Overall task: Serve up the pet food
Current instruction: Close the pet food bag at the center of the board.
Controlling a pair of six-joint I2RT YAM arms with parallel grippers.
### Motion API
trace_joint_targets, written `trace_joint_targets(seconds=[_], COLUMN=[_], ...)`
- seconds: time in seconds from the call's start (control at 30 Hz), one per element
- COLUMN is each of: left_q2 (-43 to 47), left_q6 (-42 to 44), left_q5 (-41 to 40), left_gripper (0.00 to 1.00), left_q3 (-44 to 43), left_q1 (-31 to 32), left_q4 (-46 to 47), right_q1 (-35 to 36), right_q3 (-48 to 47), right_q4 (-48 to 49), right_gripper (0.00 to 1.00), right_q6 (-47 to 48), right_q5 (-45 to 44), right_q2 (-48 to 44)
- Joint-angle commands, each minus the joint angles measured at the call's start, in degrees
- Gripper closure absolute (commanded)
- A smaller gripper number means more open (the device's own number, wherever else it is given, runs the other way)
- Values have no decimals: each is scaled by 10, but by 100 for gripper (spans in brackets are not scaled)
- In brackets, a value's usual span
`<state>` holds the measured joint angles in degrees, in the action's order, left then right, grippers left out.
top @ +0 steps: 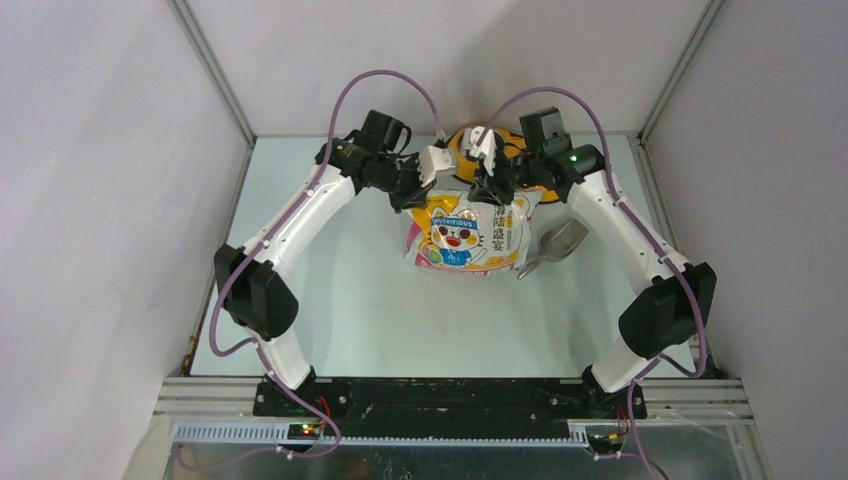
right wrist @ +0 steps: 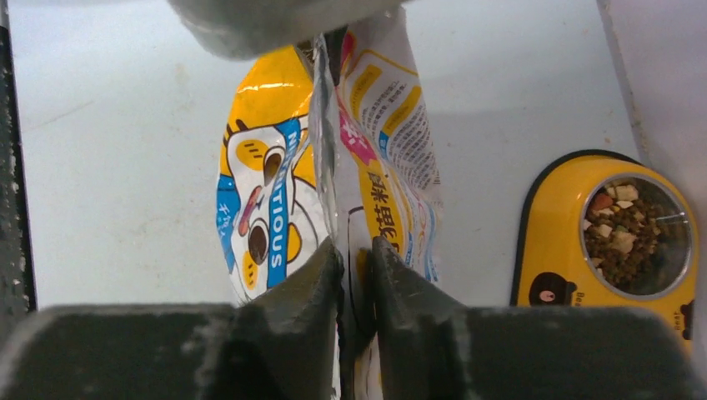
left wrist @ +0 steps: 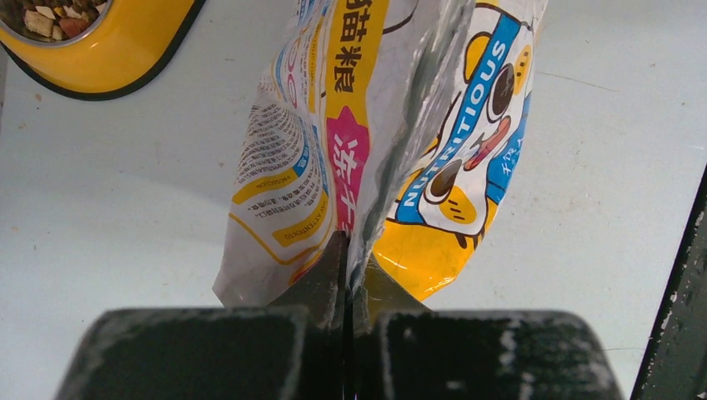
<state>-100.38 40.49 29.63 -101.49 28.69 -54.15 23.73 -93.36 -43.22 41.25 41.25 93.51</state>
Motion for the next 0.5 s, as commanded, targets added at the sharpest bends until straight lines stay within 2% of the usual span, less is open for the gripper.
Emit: trace_joint_targets(seconds=[0.0,0.03,0.17,0.2,0.23,0.27,0.33,0.47], left_q2=[27,27,29,30,31,31,34,38], left_q6=[-1,0,0,1,1,1,2,5], left_q5=[1,2,3,2,1,-1,-2,-4], left_gripper=[100,100,100,100,100,100,100,100], left_q3=[-37,-37,-36,-35,-34,-34,-34,-33], left_q1=[-11,-11,-11,-11,-11,-11,-11,-11], left_q4=[2,2,2,2,3,2,3,3], right_q1=[-21,-26,-36,-36,-36,-36,-40,-61], right_q3=[-7,-9,3,3,-2,-6,-9,1], right_q4=[-21,-20,-4,-1,-7,-17,-34,-45], right_gripper=[97,99,100,97,88,71,61,61], right_q6=[12,9,4,-2,-3,5,12,25], right_q5=[-11,-12,4,3,-2,-4,-14,-17], right_q2=[-20,-19,-35,-39,-39,-40,-44,-53])
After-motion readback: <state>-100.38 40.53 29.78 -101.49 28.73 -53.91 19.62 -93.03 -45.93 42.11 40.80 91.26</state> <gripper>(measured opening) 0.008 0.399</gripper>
